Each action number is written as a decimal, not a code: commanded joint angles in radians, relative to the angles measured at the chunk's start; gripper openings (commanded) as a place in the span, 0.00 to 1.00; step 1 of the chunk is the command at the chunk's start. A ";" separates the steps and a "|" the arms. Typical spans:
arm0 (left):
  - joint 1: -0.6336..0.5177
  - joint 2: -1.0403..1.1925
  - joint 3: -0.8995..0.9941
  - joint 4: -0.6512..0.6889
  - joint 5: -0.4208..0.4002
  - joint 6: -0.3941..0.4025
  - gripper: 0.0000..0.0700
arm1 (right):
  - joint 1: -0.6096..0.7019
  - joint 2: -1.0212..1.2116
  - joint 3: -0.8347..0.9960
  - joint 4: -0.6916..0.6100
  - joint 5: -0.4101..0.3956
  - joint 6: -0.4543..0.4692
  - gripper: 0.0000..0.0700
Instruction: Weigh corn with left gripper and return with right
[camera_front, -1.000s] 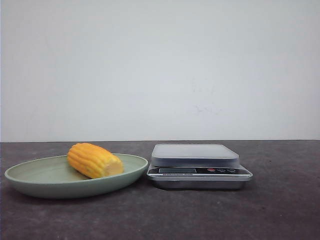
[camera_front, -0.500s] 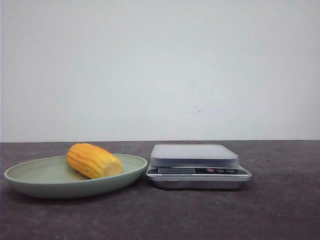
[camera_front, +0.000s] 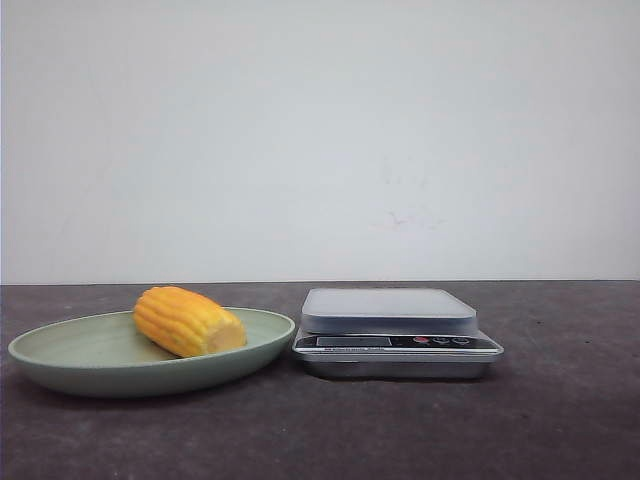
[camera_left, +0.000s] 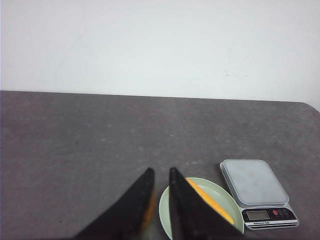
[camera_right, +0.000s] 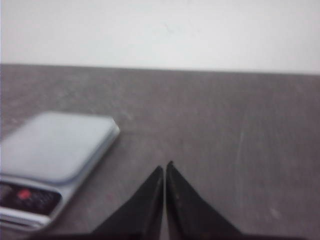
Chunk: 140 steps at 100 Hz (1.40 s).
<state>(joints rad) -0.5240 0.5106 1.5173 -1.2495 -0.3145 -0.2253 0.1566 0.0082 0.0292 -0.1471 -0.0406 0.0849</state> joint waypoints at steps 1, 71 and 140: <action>-0.005 0.007 0.019 0.009 0.000 -0.004 0.01 | -0.002 -0.005 -0.011 0.012 -0.019 0.023 0.00; -0.005 0.007 0.021 0.010 0.000 -0.004 0.01 | 0.013 -0.005 -0.016 -0.007 0.015 0.029 0.00; -0.005 0.007 0.021 0.010 0.000 -0.004 0.01 | 0.034 -0.005 -0.016 -0.007 0.015 0.030 0.00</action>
<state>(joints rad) -0.5240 0.5114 1.5173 -1.2488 -0.3149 -0.2253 0.1890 0.0051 0.0170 -0.1673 -0.0265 0.1097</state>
